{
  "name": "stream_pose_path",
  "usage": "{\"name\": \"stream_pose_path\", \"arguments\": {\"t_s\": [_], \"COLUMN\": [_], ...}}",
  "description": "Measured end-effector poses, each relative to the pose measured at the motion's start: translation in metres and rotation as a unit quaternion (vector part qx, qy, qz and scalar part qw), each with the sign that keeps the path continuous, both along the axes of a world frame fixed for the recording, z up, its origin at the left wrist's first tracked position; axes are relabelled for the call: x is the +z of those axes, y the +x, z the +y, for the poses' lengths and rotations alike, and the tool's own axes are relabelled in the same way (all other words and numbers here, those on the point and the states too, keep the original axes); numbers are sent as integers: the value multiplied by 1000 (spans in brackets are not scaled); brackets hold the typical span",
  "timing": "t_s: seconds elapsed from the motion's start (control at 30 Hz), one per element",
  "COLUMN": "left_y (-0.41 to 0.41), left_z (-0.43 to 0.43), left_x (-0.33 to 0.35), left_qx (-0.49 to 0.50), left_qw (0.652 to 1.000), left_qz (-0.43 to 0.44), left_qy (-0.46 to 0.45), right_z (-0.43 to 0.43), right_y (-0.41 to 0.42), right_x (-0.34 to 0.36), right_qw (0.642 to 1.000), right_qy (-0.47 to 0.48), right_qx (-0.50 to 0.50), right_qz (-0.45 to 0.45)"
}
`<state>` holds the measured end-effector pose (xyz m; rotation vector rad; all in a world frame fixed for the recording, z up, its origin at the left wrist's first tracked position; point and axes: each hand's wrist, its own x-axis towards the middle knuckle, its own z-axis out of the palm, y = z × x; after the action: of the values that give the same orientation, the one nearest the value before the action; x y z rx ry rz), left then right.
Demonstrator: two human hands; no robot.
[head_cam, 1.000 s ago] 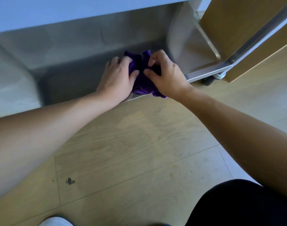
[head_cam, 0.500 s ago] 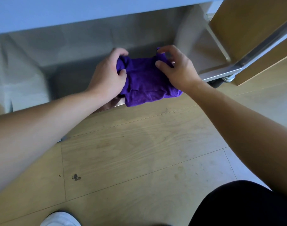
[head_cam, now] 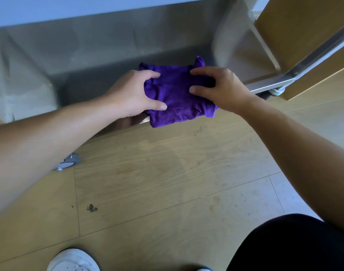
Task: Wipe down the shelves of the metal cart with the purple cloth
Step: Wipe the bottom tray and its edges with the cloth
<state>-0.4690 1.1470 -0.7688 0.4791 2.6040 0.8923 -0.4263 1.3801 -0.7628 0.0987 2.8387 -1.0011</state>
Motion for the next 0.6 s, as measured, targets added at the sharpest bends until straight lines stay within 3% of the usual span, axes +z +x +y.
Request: {"name": "stream_pose_path", "arguments": {"t_s": [0.13,0.27,0.37,0.47,0.53,0.6], "left_y": [-1,-3,-6,-7,-7,-4], "left_z": [-3,-6,-11,-10,-10,-14], "left_x": [3,6,5,9,6,0], "left_qx": [9,11,17,67,80,68], "left_qw": [1000,993,985,982,983,988], "left_qz": [-3,120,167,154,139,121], "left_qy": [-1,-14,30,81,91,62], "right_z": [6,11,9,2,-2,-7], "right_y": [0,-6,-5,-8,-15,-18], "right_x": [-4,-5,2,8,1,-11], "right_qw": [998,995,997,979,978,990], "right_qy": [62,72,-51,-196,-176,-69], "right_qx": [31,25,0,-56,-93,-90], "right_qz": [-10,66,57,26,66,89]}}
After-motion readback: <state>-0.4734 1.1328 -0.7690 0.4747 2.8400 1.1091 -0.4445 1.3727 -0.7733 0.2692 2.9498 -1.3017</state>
